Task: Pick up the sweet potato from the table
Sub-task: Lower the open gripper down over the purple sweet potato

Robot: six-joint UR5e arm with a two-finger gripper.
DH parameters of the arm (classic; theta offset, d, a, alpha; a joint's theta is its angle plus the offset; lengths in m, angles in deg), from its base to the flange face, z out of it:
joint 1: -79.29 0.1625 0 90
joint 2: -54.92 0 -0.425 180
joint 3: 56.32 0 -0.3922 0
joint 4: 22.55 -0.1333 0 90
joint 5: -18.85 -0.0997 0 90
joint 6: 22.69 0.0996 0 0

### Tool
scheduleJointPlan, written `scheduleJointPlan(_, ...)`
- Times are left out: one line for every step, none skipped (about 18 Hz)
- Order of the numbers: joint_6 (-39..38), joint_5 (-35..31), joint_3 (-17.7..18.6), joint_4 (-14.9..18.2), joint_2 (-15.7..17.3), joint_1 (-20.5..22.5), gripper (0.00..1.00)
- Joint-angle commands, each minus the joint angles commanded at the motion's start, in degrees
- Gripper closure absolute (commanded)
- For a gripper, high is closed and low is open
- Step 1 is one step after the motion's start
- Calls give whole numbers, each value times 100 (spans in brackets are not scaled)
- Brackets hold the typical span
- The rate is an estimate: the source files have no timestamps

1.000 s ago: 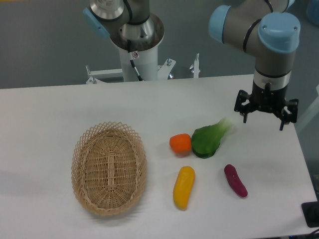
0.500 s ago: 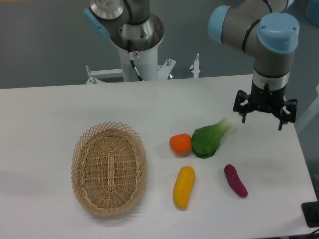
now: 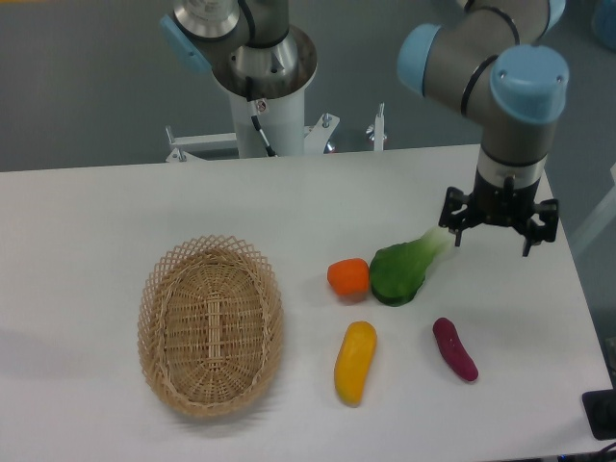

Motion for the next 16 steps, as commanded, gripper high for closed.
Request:
scheduleJointPlan(-271, 52, 0, -237, -88, -52, 0)
scheduleJointPlan(-614, 131, 0, -482, -228, -62, 0)
scheduleJointPlan(-956, 158, 0, -755, -386, -79, 0)
scheduleJointPlan(-1195, 158, 0, -1053, -553, -79, 0)
scheduleJointPlan(-1319, 158, -9, -1309, -702, -79, 0)
scheduleJointPlan(-1346, 158, 0, -1476, -843, -88, 0)
scheduleJointPlan(-1355, 158, -9, -1565, -958, -88, 0)
scheduleJointPlan(-1373, 150, -9, -1575, -1028, -105, 0)
scheduleJointPlan(-1399, 150, -9, -1584, -1064, -149, 0)
scheduleJointPlan(-1434, 158, -9, -1601, -1117, -176, 0)
scheduleJointPlan(-1469, 158, -17, -1610, -1187, -193, 0)
scheduleJointPlan(-1522, 158, -17, -1671, -1231, -237, 0)
scheduleJointPlan(-1601, 158, -17, -1724, -1257, -290, 0)
scheduleJointPlan(-1697, 158, -9, -1759, -1293, -308, 0)
scheduleJointPlan(-1742, 158, 0, -1812, -1302, -316, 0)
scheduleJointPlan(-1759, 150, 9, -1847, -1319, -334, 0)
